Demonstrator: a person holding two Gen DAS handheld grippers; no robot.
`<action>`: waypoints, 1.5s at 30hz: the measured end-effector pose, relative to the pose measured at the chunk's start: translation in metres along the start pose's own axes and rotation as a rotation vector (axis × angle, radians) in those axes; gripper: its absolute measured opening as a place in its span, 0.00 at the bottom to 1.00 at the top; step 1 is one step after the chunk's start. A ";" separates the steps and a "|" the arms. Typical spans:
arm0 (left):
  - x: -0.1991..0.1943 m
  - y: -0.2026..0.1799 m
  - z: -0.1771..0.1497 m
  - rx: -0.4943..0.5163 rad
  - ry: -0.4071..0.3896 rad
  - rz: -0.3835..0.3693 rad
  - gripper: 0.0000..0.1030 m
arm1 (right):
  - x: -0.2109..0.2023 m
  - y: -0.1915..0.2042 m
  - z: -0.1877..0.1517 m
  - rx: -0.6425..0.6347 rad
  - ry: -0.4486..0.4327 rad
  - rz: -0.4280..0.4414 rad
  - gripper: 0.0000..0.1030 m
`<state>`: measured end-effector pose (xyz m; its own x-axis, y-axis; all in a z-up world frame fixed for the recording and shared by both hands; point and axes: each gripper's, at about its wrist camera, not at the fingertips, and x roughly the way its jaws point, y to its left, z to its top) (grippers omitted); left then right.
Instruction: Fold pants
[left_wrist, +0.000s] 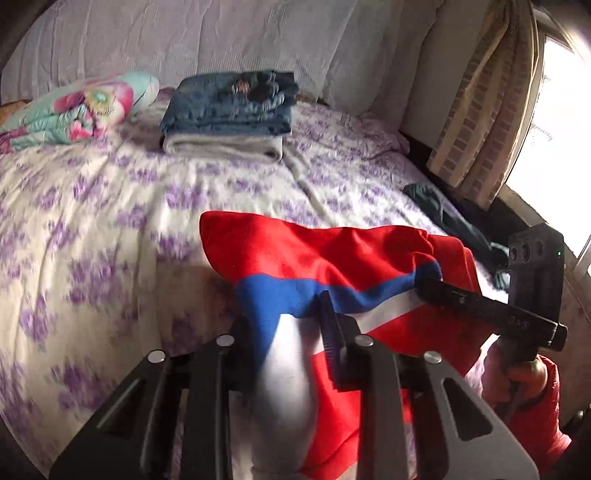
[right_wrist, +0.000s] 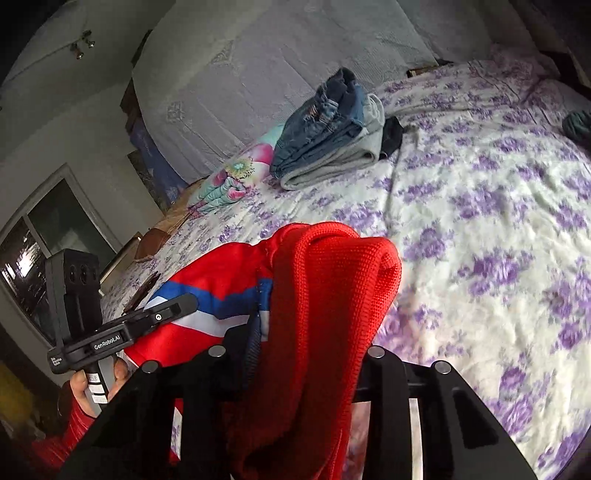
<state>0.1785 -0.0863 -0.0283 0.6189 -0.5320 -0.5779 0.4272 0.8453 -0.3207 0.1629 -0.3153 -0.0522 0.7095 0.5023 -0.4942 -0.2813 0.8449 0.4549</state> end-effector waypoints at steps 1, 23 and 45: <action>-0.001 0.002 0.008 0.002 -0.012 0.004 0.23 | 0.003 0.003 0.010 -0.012 -0.003 0.001 0.35; 0.165 0.129 0.353 -0.074 -0.181 0.462 0.81 | 0.235 -0.055 0.378 0.037 -0.155 -0.203 0.79; 0.107 0.126 0.204 -0.165 -0.269 0.500 0.95 | 0.160 -0.008 0.176 -0.059 -0.535 -0.577 0.97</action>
<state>0.4328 -0.0464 0.0230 0.8735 -0.0424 -0.4850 -0.0540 0.9816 -0.1831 0.3922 -0.2740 -0.0040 0.9642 -0.1623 -0.2097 0.2027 0.9611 0.1878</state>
